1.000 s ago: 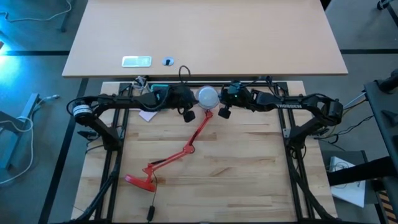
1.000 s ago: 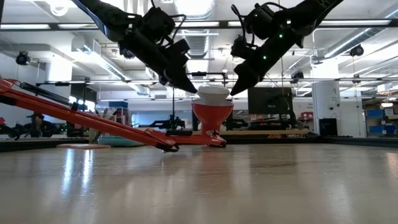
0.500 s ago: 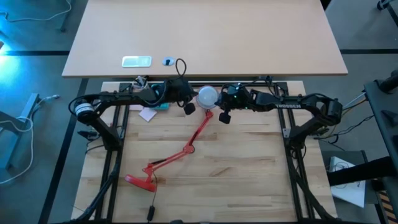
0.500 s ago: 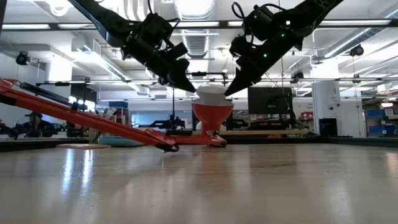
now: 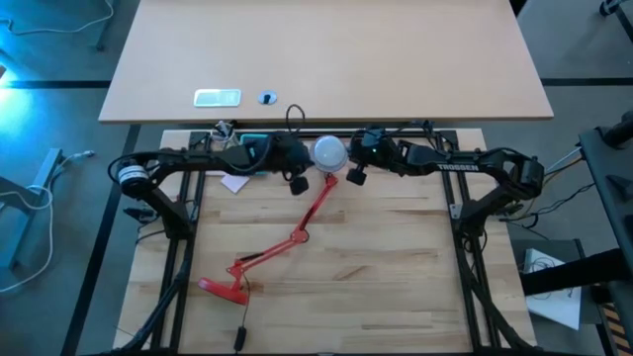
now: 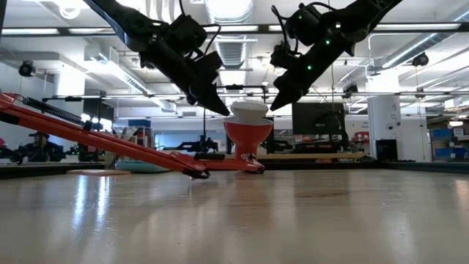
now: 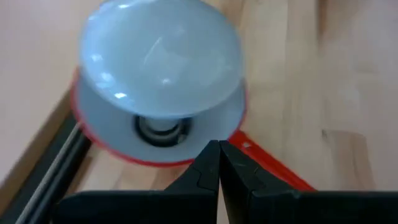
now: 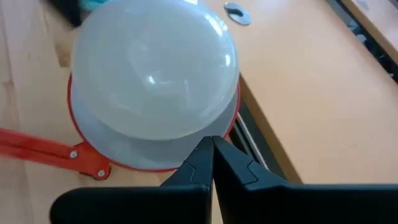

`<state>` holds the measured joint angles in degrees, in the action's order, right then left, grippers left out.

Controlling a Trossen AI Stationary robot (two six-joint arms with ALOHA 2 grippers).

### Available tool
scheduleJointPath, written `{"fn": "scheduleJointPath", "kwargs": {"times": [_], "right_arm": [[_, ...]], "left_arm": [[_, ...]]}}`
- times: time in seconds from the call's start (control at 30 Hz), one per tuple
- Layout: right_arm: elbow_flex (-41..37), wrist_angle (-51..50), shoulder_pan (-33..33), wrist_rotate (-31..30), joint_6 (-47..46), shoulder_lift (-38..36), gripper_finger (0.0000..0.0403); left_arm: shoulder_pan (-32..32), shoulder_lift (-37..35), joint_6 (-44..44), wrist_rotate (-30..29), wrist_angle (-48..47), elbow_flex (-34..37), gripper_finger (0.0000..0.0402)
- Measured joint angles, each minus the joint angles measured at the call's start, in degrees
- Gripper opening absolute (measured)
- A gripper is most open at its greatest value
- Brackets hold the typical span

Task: Screw lightbulb
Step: Remove the light bulb from the red lamp

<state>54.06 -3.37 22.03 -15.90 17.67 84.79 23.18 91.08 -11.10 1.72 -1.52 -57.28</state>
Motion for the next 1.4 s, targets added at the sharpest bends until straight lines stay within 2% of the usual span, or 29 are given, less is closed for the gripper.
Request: {"fn": "scheduleJointPath", "kwargs": {"times": [0.07,0.17,0.37,0.47,0.6,0.83,1.0,1.1,1.2,1.33,1.4], "right_arm": [[0.00,-1.23,-0.01,0.75,-0.04,0.00,0.0000],[0.00,-3.74,-0.01,5.79,-1.86,0.00,0.0000],[0.00,-3.60,-0.01,11.94,-3.45,0.61,0.0000],[0.00,-2.39,-0.01,11.86,-3.48,0.61,0.0000],[0.01,-2.00,0.31,10.46,-1.91,0.57,0.0000],[1.62,-0.85,0.87,2.14,0.37,0.57,0.0000],[2.03,-2.24,1.26,0.89,-0.07,0.46,0.0000],[2.03,-4.23,1.26,1.16,-1.36,0.39,0.0000],[2.03,-7.29,1.26,5.50,-3.29,0.40,0.0000],[2.03,-7.06,1.25,15.77,-6.80,0.57,0.0000],[2.03,-6.71,1.07,17.70,-6.99,0.66,0.0000]], "left_arm": [[0.37,-0.37,0.27,-3.16,0.12,0.00,0.0000],[2.20,-0.69,0.55,-5.84,0.48,-0.07,0.0000],[6.51,-0.03,-0.08,-2.21,4.37,-1.76,0.0000],[6.57,0.47,-0.28,1.81,4.64,-2.42,0.0000],[5.46,0.49,0.16,3.54,3.37,-2.73,0.0000],[3.32,0.45,1.60,6.95,-2.62,-2.69,0.0000],[2.75,-0.49,1.16,5.87,-2.32,-2.69,0.0000],[3.56,-0.54,0.86,0.53,-2.49,-2.73,0.0000],[4.92,-0.42,0.34,-2.96,-0.96,-2.79,0.0000],[5.99,0.82,0.27,-2.53,1.36,-2.82,0.0000],[5.96,1.37,0.25,-2.18,2.25,-2.82,0.0000]]}}
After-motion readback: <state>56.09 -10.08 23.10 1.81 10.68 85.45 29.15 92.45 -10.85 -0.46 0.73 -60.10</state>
